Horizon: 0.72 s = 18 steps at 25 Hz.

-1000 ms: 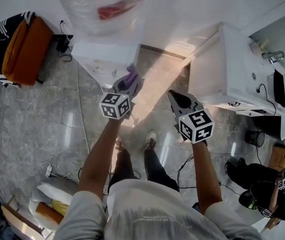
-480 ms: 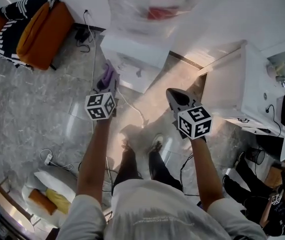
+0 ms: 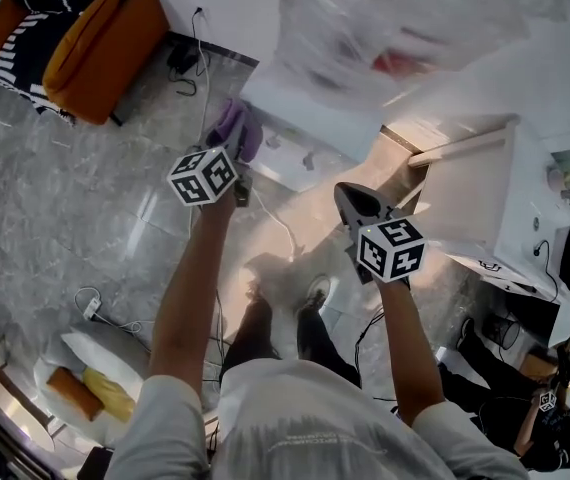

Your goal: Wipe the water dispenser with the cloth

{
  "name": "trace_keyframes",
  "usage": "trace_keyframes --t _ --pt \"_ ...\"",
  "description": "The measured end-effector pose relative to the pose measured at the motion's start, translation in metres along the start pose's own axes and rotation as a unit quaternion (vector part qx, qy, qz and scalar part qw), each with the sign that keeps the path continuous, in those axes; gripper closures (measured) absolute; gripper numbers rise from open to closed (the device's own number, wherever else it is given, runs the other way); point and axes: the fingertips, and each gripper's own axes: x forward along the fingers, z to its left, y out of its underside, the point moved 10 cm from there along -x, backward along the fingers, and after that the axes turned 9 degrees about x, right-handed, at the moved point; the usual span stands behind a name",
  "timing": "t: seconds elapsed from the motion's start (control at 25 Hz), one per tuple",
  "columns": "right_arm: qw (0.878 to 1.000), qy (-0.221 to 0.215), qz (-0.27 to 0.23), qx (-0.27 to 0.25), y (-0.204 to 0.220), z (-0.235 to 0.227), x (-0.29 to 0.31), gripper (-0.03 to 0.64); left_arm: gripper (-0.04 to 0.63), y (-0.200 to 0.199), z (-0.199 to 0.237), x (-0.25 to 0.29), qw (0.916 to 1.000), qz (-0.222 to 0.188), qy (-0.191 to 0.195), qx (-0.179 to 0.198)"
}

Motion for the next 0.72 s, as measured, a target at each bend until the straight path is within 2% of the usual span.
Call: trace_keyframes --t 0.2,0.4,0.52,0.72 --pt "1.000 0.005 0.012 0.002 -0.005 0.000 0.021 0.601 0.534 0.014 0.016 0.026 0.9995 0.029 0.006 -0.014" --pt "1.000 0.017 0.019 0.007 -0.007 -0.007 0.038 0.601 0.534 0.045 0.046 0.036 0.9936 0.041 0.015 -0.104" --pt "0.999 0.027 0.027 0.013 -0.002 -0.012 0.048 0.601 0.534 0.074 0.066 0.046 0.9891 0.071 0.003 -0.129" --pt "0.998 0.038 0.045 0.018 0.019 -0.025 0.059 0.601 0.534 0.117 0.091 0.062 0.9800 0.077 -0.022 -0.182"
